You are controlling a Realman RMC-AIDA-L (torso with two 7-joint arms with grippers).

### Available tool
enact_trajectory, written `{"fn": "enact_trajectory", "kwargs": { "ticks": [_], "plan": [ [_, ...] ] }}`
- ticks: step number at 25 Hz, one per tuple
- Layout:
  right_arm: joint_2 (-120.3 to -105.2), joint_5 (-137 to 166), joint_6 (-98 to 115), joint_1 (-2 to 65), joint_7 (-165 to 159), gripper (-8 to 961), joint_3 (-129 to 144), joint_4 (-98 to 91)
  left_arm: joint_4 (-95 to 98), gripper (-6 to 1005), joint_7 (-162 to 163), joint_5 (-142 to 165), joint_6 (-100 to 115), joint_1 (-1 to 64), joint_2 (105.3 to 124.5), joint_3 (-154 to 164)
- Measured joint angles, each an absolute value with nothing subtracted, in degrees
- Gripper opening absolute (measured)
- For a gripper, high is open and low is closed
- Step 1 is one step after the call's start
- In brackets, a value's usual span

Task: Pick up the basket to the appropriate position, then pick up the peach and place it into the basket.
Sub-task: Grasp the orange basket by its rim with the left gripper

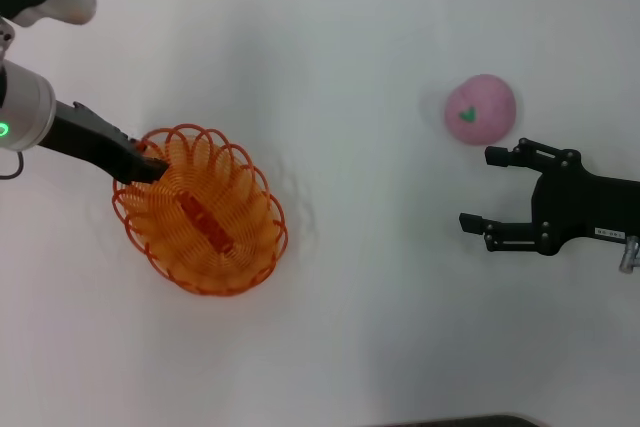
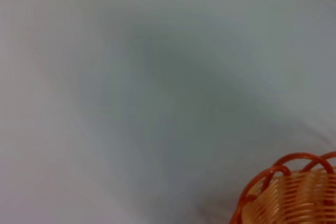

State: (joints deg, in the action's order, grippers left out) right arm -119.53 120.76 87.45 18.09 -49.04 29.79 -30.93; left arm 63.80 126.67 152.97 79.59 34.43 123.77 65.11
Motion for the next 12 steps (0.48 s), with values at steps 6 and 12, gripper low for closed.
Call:
{"fn": "enact_trajectory", "kwargs": {
  "ticks": [6,12],
  "plan": [
    [-119.53,120.8,87.4,18.1,-49.0,945,29.7,-30.9,63.8,256,127.2,153.1,79.2,35.0,123.81,65.4],
    [-119.53,120.8,87.5,18.1,-49.0,945,29.2,-31.2,63.8,154,127.5,152.9,78.9,35.4,123.95,65.3]
  ]
}}
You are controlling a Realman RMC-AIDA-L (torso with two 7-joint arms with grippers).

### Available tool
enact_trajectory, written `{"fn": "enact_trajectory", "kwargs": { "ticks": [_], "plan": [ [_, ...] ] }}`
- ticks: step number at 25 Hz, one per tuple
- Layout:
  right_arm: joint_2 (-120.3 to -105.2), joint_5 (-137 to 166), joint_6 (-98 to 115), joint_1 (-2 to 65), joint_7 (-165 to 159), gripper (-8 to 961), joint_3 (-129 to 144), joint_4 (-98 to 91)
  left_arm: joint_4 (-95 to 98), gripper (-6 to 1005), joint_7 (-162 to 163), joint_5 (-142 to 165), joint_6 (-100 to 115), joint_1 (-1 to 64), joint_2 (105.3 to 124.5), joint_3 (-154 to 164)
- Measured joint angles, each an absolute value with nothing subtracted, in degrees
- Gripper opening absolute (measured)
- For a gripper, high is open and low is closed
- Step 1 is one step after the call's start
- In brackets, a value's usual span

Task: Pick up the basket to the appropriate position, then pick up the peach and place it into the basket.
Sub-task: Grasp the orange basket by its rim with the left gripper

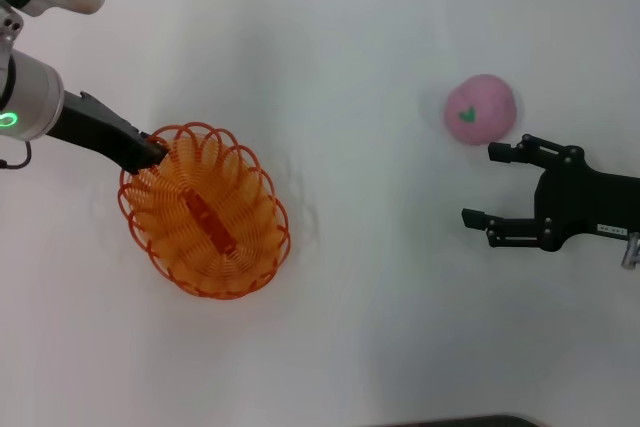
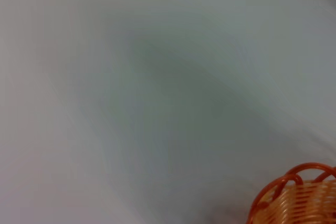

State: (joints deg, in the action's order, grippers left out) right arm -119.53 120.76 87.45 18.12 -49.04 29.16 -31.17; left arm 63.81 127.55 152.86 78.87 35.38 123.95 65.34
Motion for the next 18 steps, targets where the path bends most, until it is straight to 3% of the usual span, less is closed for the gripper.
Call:
{"fn": "enact_trajectory", "kwargs": {
  "ticks": [18],
  "plan": [
    [-119.5,120.8,88.0,18.4,-49.0,945,29.0,-31.5,63.8,68,144.5,152.6,84.4,38.8,123.5,61.1]
  ]
}}
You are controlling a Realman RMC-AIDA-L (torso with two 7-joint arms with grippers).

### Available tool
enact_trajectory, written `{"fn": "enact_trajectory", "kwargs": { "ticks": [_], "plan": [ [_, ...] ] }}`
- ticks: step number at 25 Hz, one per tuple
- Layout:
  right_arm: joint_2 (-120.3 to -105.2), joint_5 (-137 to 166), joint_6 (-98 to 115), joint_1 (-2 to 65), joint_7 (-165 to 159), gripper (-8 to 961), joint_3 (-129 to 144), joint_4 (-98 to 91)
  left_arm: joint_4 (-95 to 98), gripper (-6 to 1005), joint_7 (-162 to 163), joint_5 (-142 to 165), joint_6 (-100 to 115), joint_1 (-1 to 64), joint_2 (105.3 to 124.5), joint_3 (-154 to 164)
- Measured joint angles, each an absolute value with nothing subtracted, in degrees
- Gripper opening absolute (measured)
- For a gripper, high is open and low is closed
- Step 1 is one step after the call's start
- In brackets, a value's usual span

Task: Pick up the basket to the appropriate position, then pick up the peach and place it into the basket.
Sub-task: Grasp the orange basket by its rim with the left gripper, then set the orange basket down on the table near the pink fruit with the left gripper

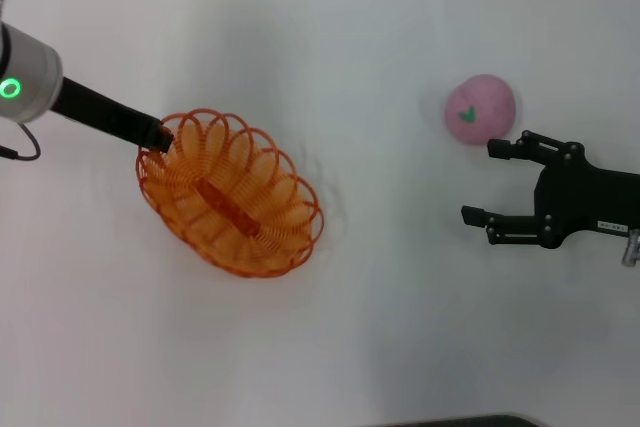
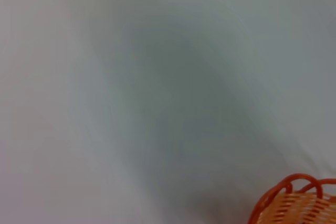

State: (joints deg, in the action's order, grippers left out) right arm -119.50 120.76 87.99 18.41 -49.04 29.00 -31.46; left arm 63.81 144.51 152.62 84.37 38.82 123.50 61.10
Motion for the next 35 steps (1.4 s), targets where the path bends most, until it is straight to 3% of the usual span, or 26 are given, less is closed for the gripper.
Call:
{"fn": "enact_trajectory", "kwargs": {
  "ticks": [13,35],
  "plan": [
    [-119.53,120.7,88.0,19.1,-49.0,945,29.0,-31.4,62.2,56,151.0,148.0,89.7,38.2,123.76,48.0],
    [-119.53,120.0,87.8,20.3,-49.0,946,25.5,-31.0,64.4,52,154.3,129.9,79.4,22.0,124.63,54.7]
  ]
}}
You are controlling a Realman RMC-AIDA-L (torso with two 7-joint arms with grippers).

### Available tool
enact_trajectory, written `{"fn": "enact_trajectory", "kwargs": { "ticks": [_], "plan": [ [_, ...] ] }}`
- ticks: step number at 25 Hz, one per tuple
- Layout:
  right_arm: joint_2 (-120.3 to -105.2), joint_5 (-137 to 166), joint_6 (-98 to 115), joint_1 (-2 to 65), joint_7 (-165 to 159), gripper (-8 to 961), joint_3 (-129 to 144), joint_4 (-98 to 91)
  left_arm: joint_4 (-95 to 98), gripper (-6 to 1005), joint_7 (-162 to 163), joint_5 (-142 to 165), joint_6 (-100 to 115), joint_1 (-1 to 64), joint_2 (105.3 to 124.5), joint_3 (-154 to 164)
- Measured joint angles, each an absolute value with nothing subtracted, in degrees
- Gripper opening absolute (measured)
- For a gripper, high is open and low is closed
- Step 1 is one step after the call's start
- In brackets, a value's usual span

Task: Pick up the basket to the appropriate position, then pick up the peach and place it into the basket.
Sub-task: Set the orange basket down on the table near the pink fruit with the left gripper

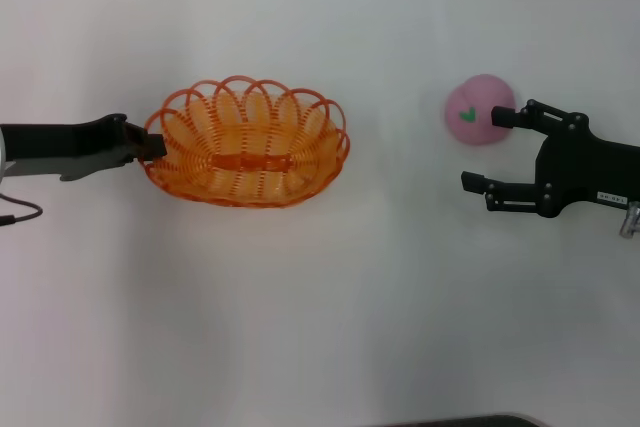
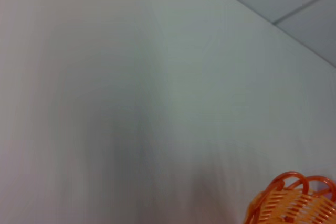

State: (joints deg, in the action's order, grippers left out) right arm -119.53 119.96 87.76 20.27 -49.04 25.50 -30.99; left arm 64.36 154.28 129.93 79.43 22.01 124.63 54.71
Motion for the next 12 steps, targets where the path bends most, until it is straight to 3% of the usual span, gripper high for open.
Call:
{"fn": "enact_trajectory", "kwargs": {
  "ticks": [12],
  "plan": [
    [-119.53,120.0,87.4,20.5,-49.1,946,25.7,-30.5,64.0,52,155.7,128.4,73.2,17.6,124.63,60.1]
  ]
}}
